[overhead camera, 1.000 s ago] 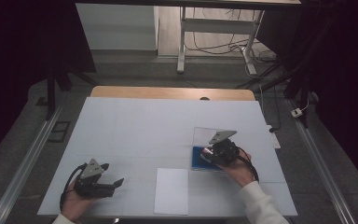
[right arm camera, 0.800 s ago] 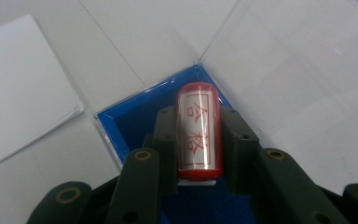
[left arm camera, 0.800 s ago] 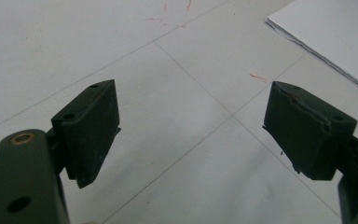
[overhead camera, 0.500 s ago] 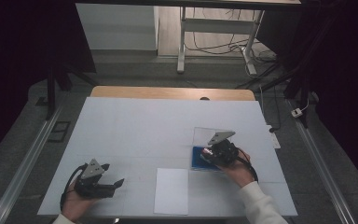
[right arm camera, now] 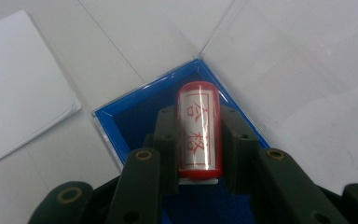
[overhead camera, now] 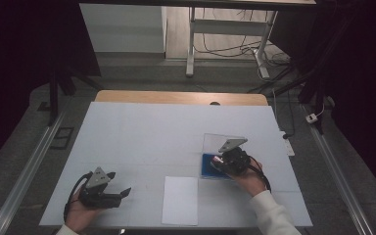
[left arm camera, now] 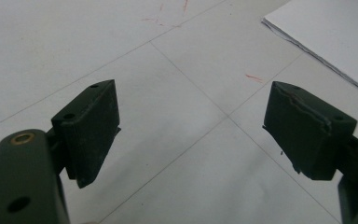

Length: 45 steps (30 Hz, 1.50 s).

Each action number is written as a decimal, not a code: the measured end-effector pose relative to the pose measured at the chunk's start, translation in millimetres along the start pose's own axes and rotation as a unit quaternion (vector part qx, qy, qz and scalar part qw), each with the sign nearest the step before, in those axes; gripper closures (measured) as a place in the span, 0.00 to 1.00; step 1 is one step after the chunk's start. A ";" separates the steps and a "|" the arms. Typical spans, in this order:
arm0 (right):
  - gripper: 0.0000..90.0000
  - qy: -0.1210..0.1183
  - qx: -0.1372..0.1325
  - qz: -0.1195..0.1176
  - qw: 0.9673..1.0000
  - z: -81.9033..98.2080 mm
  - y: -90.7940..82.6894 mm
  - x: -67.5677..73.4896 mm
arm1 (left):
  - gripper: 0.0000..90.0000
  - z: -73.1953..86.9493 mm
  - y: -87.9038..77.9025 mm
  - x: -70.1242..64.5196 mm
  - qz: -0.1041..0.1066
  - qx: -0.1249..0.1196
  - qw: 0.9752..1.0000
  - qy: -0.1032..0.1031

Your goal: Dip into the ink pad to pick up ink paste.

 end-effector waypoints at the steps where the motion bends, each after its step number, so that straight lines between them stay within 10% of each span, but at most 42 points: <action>1: 0.79 0.000 0.000 -0.001 1.000 -0.1 0.2 -0.2 | 0.20 -0.2 0.2 -0.3 0.000 0.001 1.000 0.001; 45: 0.78 0.009 -0.060 0.005 0.998 -0.7 -21.8 -4.8 | 0.20 0.1 -0.3 3.7 0.003 0.003 1.000 0.001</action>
Point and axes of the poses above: each handheld gripper's, and its own axes: y roughly forward along the jaws, z roughly out of its underside, x roughly to its left, the point moved 1 cm from there along y, roughly forward along the jaws, and after that the axes turned 13 degrees about -y, right-handed, at the moved point
